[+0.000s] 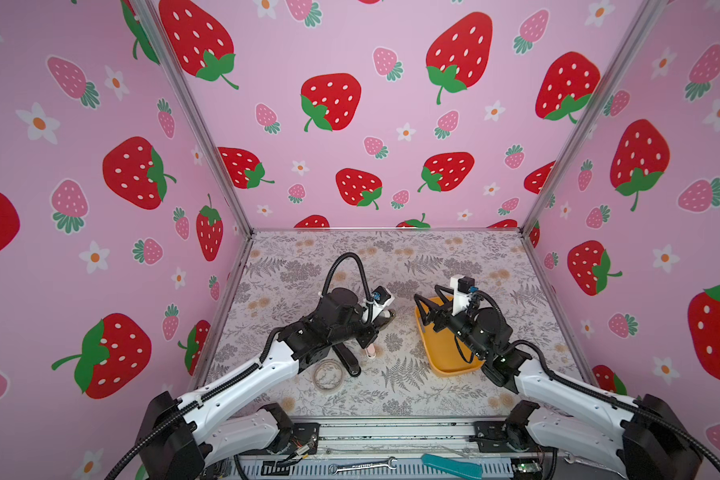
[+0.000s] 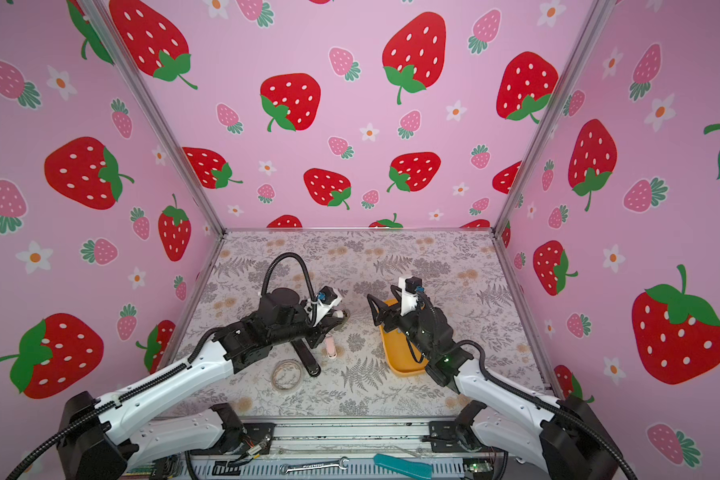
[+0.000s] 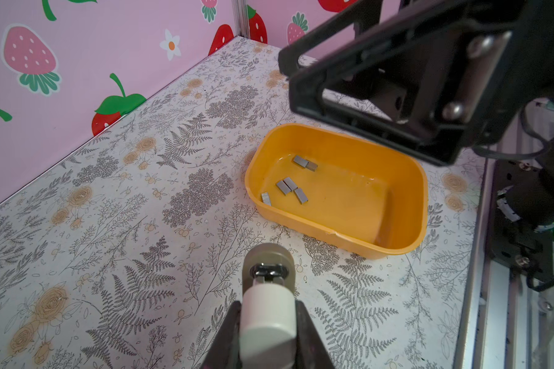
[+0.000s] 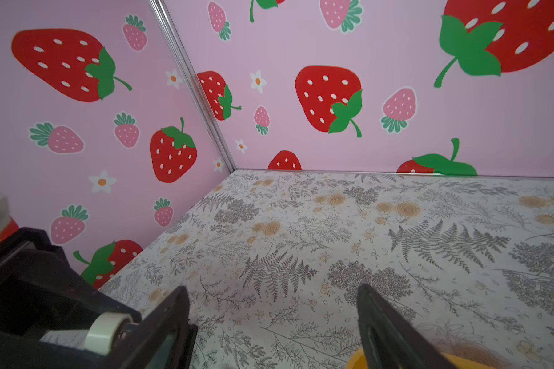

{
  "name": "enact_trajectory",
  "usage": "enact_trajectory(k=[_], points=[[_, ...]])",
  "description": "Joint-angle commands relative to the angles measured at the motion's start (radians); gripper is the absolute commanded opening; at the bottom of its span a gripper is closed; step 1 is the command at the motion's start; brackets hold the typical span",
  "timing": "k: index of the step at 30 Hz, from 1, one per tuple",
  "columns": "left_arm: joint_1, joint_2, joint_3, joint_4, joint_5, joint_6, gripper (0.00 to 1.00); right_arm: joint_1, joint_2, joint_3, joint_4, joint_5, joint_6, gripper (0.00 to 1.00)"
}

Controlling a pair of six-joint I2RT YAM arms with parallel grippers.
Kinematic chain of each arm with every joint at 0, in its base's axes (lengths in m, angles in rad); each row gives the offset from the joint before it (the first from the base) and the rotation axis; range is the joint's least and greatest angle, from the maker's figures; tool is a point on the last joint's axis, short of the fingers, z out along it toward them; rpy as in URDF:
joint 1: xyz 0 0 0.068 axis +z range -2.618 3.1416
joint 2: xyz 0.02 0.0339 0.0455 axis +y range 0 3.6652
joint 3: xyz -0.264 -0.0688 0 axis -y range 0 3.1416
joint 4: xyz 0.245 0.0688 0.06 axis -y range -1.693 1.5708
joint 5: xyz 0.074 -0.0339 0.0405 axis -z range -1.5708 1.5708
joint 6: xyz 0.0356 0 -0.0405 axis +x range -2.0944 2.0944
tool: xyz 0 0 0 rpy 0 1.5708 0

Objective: Load the staples into the stapler
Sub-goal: 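Bring the held stapler toward the center while the right gripper approaches it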

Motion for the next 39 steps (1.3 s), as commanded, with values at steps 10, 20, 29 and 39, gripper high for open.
enact_trajectory(k=[10, 20, 29, 39], points=[[0.003, 0.148, 0.135, 0.04, 0.042, 0.017, 0.0, 0.021, -0.045, -0.061, 0.079, -0.042, 0.005, 0.76], [0.003, 0.15, 0.147, 0.072, 0.08, 0.021, 0.0, 0.025, 0.026, -0.039, 0.096, -0.086, 0.014, 0.7], [0.001, 0.168, 0.175, 0.074, 0.109, 0.018, 0.0, 0.034, 0.125, 0.026, 0.081, -0.071, 0.014, 0.68], [0.001, 0.181, 0.201, 0.083, 0.14, 0.0, 0.0, 0.036, 0.14, 0.037, 0.067, -0.04, 0.011, 0.64]])
